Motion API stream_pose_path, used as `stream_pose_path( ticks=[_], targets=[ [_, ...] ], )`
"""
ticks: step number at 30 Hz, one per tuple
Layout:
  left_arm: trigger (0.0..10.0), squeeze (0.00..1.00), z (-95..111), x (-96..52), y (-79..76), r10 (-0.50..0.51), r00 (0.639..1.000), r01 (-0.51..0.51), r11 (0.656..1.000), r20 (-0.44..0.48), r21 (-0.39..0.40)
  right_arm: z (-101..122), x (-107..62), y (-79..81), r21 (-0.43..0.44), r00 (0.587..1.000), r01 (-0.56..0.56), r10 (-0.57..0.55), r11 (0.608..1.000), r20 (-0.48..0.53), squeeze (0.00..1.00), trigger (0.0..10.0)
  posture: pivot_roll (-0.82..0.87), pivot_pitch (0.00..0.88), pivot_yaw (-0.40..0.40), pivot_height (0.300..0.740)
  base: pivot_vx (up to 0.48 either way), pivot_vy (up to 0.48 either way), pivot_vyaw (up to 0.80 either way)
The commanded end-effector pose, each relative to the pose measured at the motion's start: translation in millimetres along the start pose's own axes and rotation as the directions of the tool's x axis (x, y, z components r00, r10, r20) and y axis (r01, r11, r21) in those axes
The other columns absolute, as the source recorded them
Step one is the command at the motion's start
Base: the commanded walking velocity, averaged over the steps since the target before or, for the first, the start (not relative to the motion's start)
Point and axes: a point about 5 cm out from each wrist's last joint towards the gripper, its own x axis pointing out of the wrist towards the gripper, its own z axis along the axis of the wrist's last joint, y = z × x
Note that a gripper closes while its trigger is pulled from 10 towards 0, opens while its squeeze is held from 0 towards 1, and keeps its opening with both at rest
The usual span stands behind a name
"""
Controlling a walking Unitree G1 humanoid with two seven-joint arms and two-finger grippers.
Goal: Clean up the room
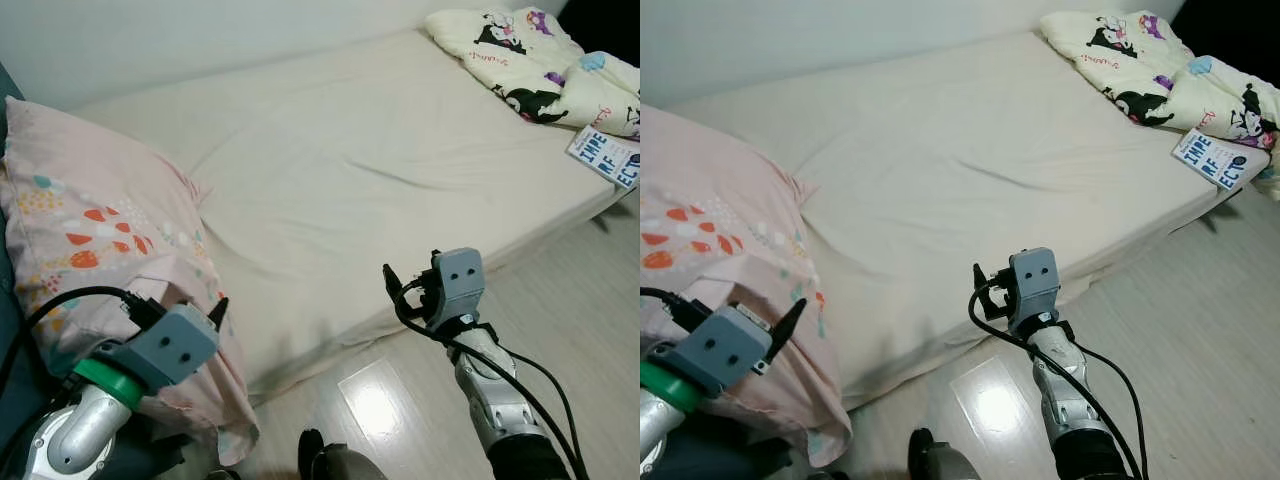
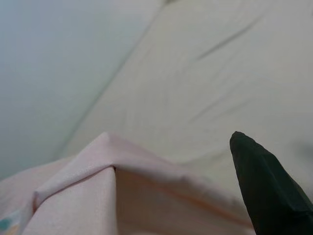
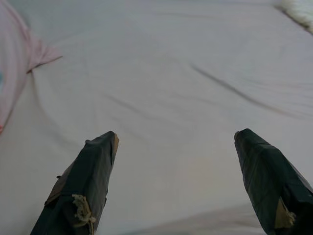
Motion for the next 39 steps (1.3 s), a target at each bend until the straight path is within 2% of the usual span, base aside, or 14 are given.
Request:
stream_pose_path(
  ticks=[1,3,7,8,9,13,16,19,27,39],
  targets=[
    [10.0,0.00,16,5.1,2.6,-0.023,0.996,0.026,0.999,0.084,-0.029,-10,-6.1,3.7,0.028,0.999,-0.010,0.011,1.000,-0.036,0.00,10.0,0.02,0.239,-0.045,0.740,0.000,0.000,0.00],
    [10.0,0.00,21,10.2,2.0,-0.058,0.990,0.060,0.998,0.129,-0.016,-7,-5.4,5.0,0.039,1.000,-0.018,0.019,0.999,-0.014,0.00,10.0,0.01,0.231,-0.045,0.740,0.000,0.000,0.00],
    [10.0,0.00,16,9.2,-1.3,-0.090,0.989,0.094,0.995,0.118,-0.025,-4,-5.0,4.6,0.049,1.000,-0.019,0.019,0.999,0.005,0.00,10.0,0.02,0.226,-0.045,0.740,0.000,0.000,0.00],
    [10.0,0.00,8,10.2,-7.4,-0.106,0.992,0.114,0.986,0.065,-0.118,-4,-5.2,3.4,0.066,1.000,-0.011,0.010,0.998,0.010,0.00,10.0,0.02,0.219,-0.043,0.740,0.000,0.000,0.00],
    [10.0,0.00,6,11.1,-10.0,-0.110,0.993,0.117,0.983,0.051,-0.141,-4,-5.3,3.0,0.075,1.000,-0.006,0.005,0.997,0.011,0.00,10.0,0.02,0.219,-0.043,0.740,0.000,0.000,0.00],
    [10.0,0.00,0,17.9,-21.3,-0.118,0.993,0.119,0.976,0.016,-0.182,-3,-5.2,3.9,0.099,1.000,0.003,-0.004,0.995,0.012,0.00,10.0,0.01,0.211,-0.042,0.740,0.000,0.000,0.00],
    [10.0,0.00,1,21.1,-23.7,-0.115,0.993,0.117,0.973,0.021,-0.197,-3,-5.4,5.2,0.109,1.000,-0.002,0.000,0.994,0.016,0.00,10.0,0.01,0.211,-0.042,0.740,0.000,0.000,0.00],
    [10.0,0.00,0,27.2,-24.0,-0.103,0.995,0.103,0.962,0.016,-0.253,-2,-6.2,2.7,0.137,1.000,0.009,-0.012,0.990,0.020,0.00,10.0,0.00,0.202,-0.047,0.740,0.000,0.000,0.00],
    [10.0,0.00,-1,36.8,-31.0,-0.088,0.996,0.084,0.949,0.001,-0.305,-5,-7.7,-1.0,0.112,1.000,0.018,-0.018,0.994,0.002,0.00,10.0,0.00,0.182,-0.049,0.740,0.000,0.000,0.00],
    [10.0,0.00,-4,47.4,-34.7,-0.068,0.998,0.059,0.944,-0.016,-0.326,-4,-7.2,-3.6,0.090,1.000,0.026,-0.026,0.996,0.003,0.00,10.0,-0.02,0.168,-0.047,0.740,0.000,0.000,0.00]
  ],
)
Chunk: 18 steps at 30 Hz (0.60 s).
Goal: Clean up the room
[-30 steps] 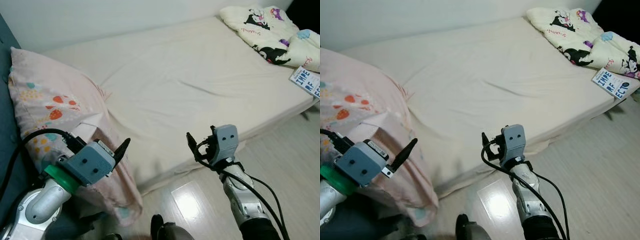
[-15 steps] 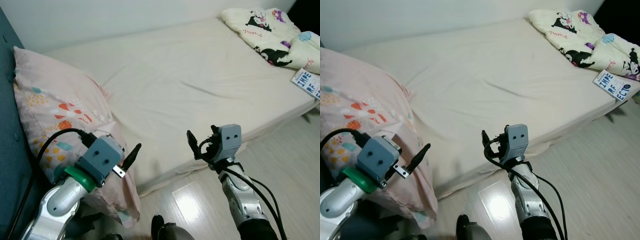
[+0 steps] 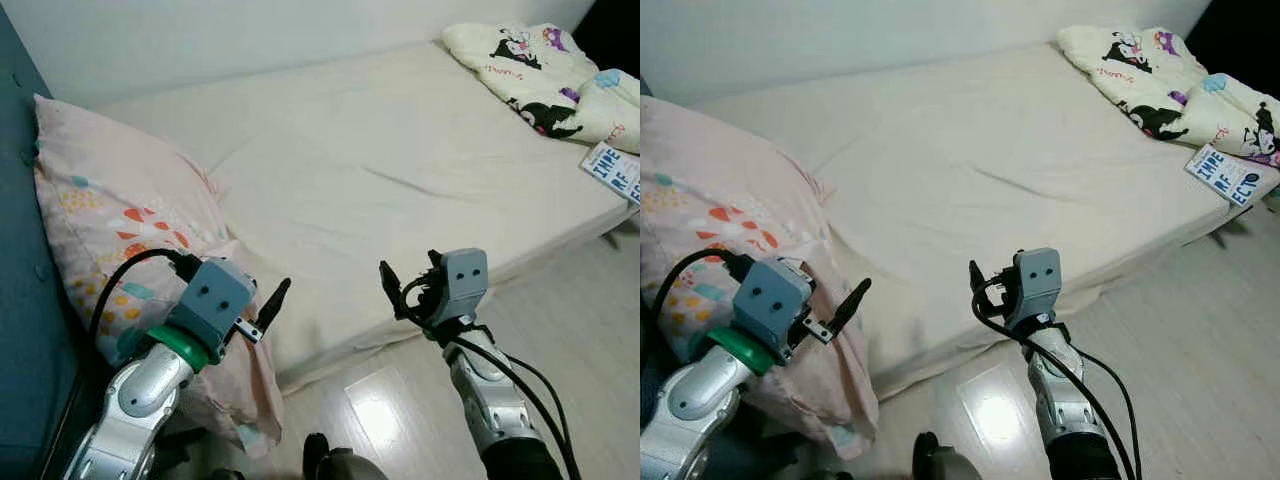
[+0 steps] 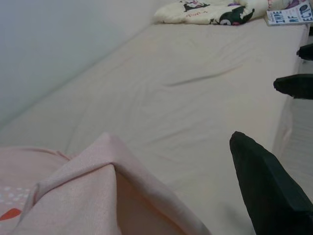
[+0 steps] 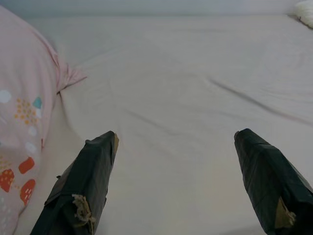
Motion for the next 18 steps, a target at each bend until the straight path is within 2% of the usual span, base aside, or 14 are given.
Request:
stream_pose_path(
  ticks=[1,9,12,18],
  targets=[
    [10.0,0.00,-3.3,0.2,-3.8,-0.009,1.000,0.009,1.000,-0.017,-0.005,-6.8,-6.4,-5.6,0.005,0.999,0.026,-0.026,1.000,-0.029,0.00,10.0,-0.02,0.168,-0.047,0.740,0.000,0.000,0.00],
    [10.0,0.00,-3.4,1.8,-4.6,-0.003,1.000,0.003,1.000,-0.017,-0.005,-6.6,-6.5,-6.3,-0.003,0.999,0.024,-0.024,1.000,-0.031,0.00,10.0,-0.02,0.170,-0.048,0.740,0.000,0.000,0.00],
    [10.0,0.00,-3.9,2.4,-4.3,-0.003,1.000,0.003,1.000,-0.017,-0.001,-7.3,-6.3,-6.2,-0.040,0.999,0.022,-0.024,0.999,-0.040,0.00,10.0,-0.02,0.170,-0.049,0.740,0.000,0.000,0.70],
    [10.0,0.00,-3.6,4.5,-4.3,-0.004,1.000,0.004,1.000,-0.013,0.006,-7.8,-6.5,-6.4,-0.026,0.999,0.026,-0.027,0.999,-0.039,0.00,10.0,-0.02,0.174,-0.046,0.740,0.000,0.000,0.80]
  ],
)
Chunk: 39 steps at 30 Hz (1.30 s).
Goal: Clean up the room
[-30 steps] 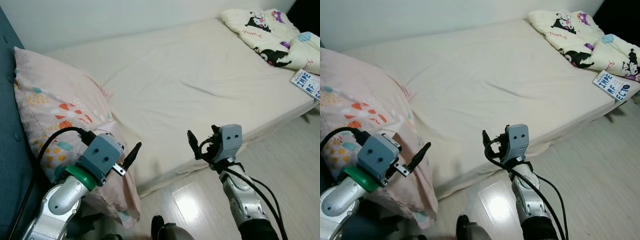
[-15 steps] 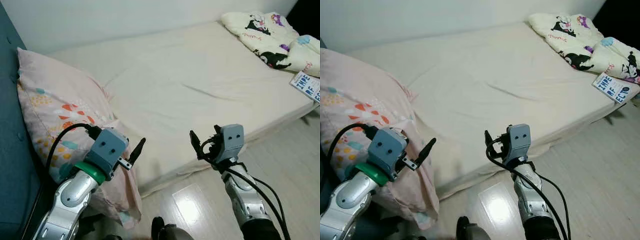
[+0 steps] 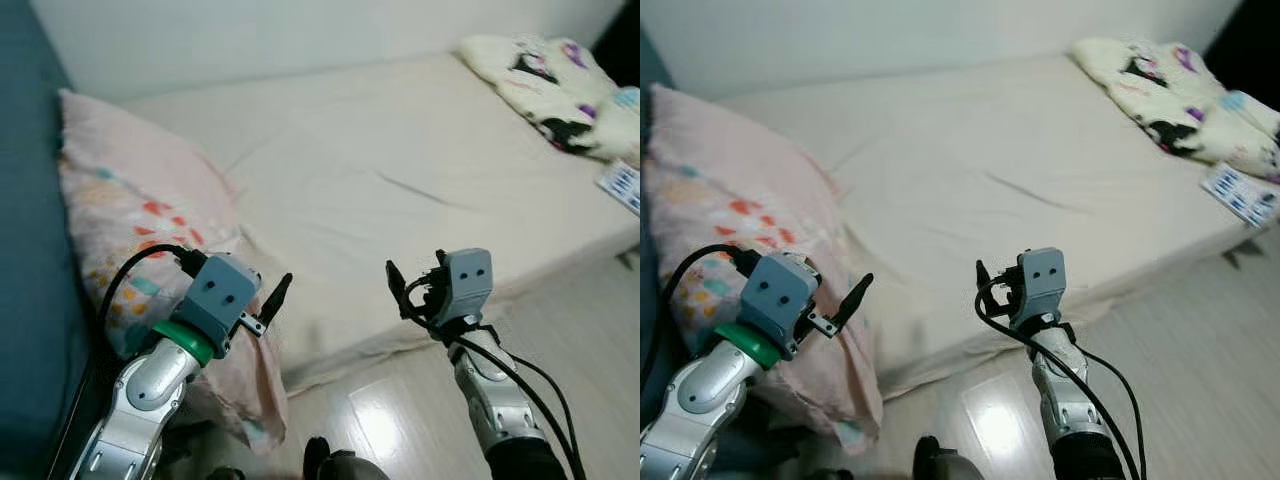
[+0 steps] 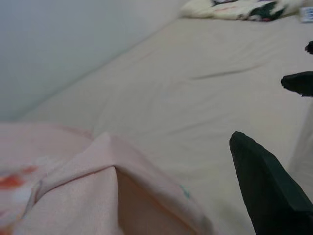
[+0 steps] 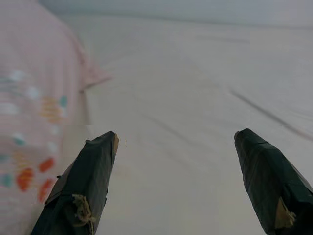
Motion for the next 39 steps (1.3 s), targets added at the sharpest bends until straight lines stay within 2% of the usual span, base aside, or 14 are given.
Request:
stream_pose_path(
  ticks=[1,33,39],
  targets=[
    [10.0,0.00,-1.2,0.4,-3.4,-0.013,1.000,0.013,1.000,-0.003,0.000,-7.8,-5.8,-3.6,0.001,0.999,0.013,-0.013,1.000,-0.033,0.00,10.0,-0.02,0.174,-0.046,0.740,0.000,0.000,0.80],
    [10.0,0.00,0.5,7.2,-4.4,-0.041,0.999,0.041,0.999,0.015,0.019,-8.1,-7.6,-6.5,0.018,0.998,0.048,-0.047,0.999,-0.031,0.00,10.0,-0.02,0.185,-0.035,0.740,0.000,0.000,0.78],
    [10.0,0.00,-0.5,8.1,-6.5,-0.057,0.998,0.057,0.998,0.016,0.020,-7.1,-7.4,-5.5,0.038,0.999,0.049,-0.048,0.998,-0.022,0.00,10.0,-0.03,0.185,-0.032,0.740,0.000,0.000,0.00]
  ],
)
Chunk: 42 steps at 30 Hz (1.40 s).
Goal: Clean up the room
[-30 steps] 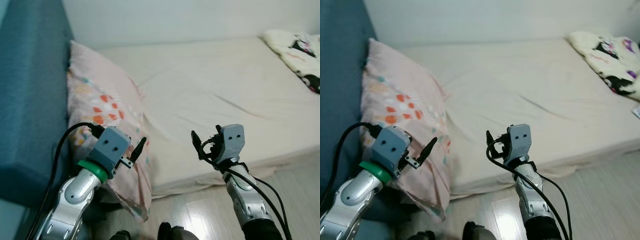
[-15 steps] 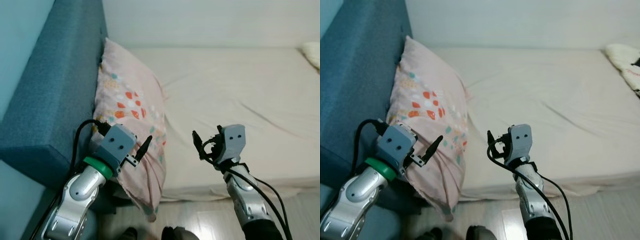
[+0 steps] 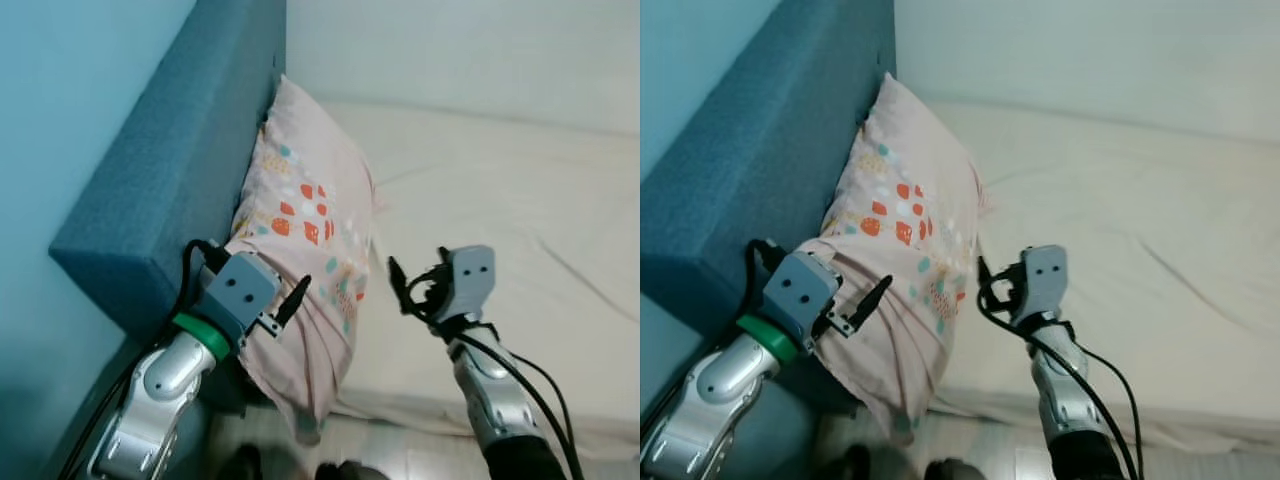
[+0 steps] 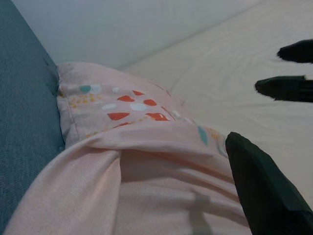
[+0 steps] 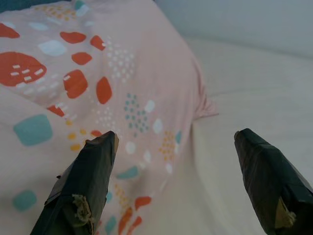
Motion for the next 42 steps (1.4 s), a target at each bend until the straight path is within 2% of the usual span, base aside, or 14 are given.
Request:
stream_pose_path(
  ticks=[1,30,42],
  targets=[
    [10.0,0.00,-5.3,-3.0,2.9,0.012,1.000,-0.012,1.000,-0.017,0.005,-7.1,-5.9,-3.9,0.015,0.999,0.021,-0.020,1.000,-0.028,0.00,10.0,-0.03,0.185,-0.032,0.740,0.000,0.000,0.00],
    [10.0,0.00,-5.2,2.1,-1.1,-0.007,1.000,0.007,1.000,-0.004,-0.006,-7.0,-6.3,-4.4,0.009,0.999,0.021,-0.020,1.000,-0.031,0.00,10.0,-0.03,0.178,-0.031,0.740,0.000,-0.026,0.00],
    [10.0,0.00,-5.4,3.1,-0.8,-0.007,1.000,0.007,1.000,-0.001,0.013,-6.8,-6.0,-5.2,0.003,0.999,0.017,-0.017,1.000,-0.033,0.00,10.0,-0.03,0.175,-0.032,0.740,0.000,-0.392,0.00]
  ],
)
